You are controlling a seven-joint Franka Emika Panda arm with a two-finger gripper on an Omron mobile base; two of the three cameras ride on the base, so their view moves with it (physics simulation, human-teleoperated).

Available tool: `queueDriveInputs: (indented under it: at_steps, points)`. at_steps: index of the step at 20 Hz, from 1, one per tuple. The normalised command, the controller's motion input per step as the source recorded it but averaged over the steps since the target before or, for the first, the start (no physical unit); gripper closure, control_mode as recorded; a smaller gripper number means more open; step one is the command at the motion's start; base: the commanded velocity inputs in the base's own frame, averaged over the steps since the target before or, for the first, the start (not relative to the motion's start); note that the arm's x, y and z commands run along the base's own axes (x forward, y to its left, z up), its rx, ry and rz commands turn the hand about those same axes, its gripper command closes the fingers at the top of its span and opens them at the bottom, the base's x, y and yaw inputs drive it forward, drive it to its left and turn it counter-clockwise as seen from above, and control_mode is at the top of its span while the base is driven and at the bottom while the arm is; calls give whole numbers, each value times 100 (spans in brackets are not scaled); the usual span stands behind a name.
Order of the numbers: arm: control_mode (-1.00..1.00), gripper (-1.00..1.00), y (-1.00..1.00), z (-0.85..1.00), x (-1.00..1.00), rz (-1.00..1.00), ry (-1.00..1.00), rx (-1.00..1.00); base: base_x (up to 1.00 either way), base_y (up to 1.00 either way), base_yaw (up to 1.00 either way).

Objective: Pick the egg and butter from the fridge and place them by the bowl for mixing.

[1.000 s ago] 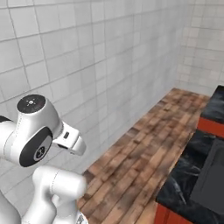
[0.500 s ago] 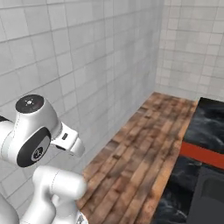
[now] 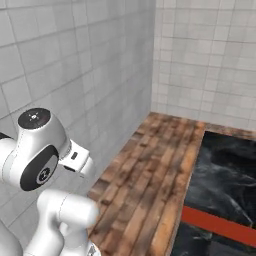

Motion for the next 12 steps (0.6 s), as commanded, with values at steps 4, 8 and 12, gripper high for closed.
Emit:
queueDriveInputs:
  at_steps: [4, 8, 12]
  points:
    - [100, -100, 0, 0, 0, 0, 0, 0, 100, 6, -34]
    - [100, -100, 0, 0, 0, 0, 0, 0, 100, 32, -28]
    - [100, -100, 0, 0, 0, 0, 0, 0, 100, 54, -28]
